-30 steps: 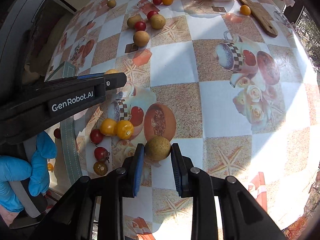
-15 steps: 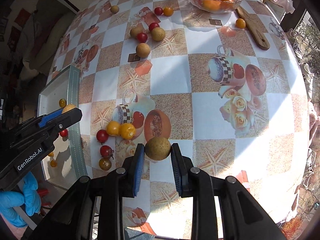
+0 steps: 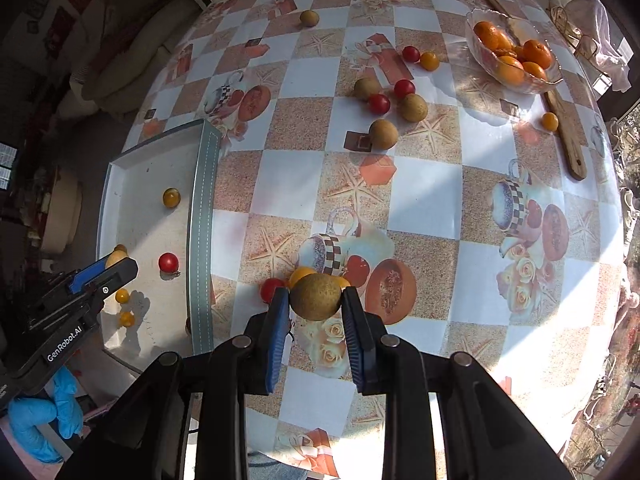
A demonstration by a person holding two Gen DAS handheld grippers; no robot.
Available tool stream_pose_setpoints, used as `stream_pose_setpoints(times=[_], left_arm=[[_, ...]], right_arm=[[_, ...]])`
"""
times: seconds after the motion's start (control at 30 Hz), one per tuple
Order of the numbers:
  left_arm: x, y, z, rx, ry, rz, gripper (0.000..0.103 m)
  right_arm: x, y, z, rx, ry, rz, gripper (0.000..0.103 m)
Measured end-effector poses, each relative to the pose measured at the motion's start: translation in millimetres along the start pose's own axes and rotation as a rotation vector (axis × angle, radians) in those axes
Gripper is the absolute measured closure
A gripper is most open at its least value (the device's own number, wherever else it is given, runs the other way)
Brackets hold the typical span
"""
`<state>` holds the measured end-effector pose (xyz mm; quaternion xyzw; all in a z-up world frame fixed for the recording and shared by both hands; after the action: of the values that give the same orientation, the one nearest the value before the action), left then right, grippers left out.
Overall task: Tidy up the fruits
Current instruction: 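Carry both brown fruits over the white tray with both tools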
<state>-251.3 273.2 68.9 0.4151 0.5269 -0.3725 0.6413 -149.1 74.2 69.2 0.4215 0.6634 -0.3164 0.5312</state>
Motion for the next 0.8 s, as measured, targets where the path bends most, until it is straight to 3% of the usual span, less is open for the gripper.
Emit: stream_pose_setpoints(times=[0.33,0.57,0.8], left_arm=[[5.4,7.4,-62.0,-0.112,0.048,0.023,0.077],[26.5,33.2,-81.2,-0.128,0.08,0.023,0.077],[47.3,52.2,-93.6,-0.147,0.094,0.007,0.077]], right_arm=[[14.8,36.3,-70.9,-0.134,0.037,-0.021,0.073],[39.9,69.7,-121.1,-0.21,0.039,-0.041,0.073],[69.8,101.2,-146.9,-0.227,0.025,-0.065,0.073]])
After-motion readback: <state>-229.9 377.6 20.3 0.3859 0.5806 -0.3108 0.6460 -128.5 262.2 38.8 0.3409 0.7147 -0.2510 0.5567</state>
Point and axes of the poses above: each gripper's, at about its wrist camera, not at the fingertips, and x roughly the way its jaws point, z to its right, y to its top, the point moved 2 cm from there along x, roughly the way its jaws point, and after that the axes turned 7 degrees about -z, right-handed, at the moved point
